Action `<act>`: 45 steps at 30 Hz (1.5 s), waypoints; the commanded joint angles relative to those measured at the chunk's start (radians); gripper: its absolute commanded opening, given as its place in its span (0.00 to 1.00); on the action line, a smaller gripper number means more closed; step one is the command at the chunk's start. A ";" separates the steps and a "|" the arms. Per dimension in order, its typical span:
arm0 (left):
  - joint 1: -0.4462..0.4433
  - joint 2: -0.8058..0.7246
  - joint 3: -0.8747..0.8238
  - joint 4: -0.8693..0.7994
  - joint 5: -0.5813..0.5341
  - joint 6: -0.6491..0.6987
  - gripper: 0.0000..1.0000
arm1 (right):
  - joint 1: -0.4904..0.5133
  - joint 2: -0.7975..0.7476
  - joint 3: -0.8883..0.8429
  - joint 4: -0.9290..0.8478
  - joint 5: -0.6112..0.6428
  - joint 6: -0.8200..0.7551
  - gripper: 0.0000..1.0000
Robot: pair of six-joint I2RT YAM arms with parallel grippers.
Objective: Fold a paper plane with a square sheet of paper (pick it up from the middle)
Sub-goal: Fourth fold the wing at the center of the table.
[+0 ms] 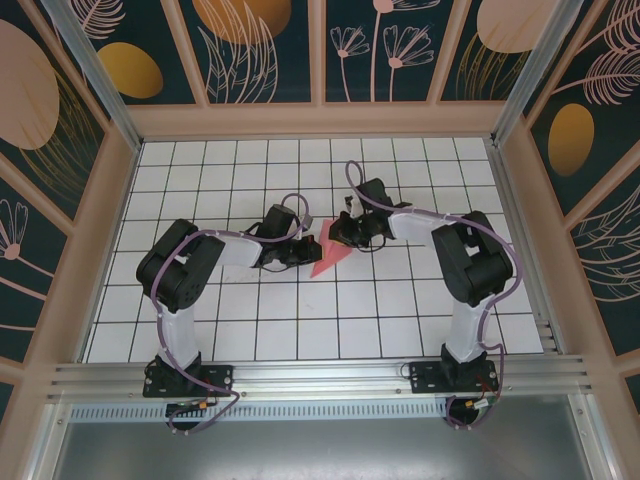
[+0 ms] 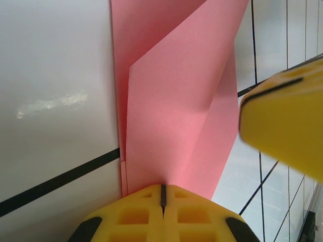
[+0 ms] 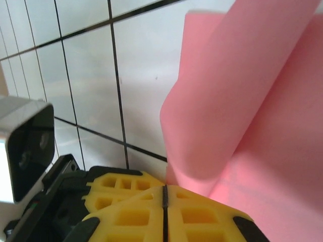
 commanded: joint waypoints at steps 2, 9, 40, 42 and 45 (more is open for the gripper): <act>0.005 0.068 -0.017 -0.112 -0.121 0.016 0.01 | 0.005 0.040 -0.010 0.032 -0.055 -0.080 0.07; 0.005 0.068 -0.021 -0.118 -0.118 0.016 0.01 | -0.005 0.097 0.006 0.022 -0.059 -0.152 0.07; 0.005 0.010 -0.073 -0.182 -0.105 0.184 0.00 | -0.067 -0.022 -0.066 0.132 -0.120 -0.243 0.10; 0.007 0.009 -0.074 -0.183 -0.104 0.190 0.00 | -0.046 -0.008 -0.070 0.138 -0.118 -0.233 0.10; 0.008 0.015 -0.066 -0.186 -0.104 0.193 0.00 | -0.016 0.023 -0.072 0.155 -0.105 -0.219 0.09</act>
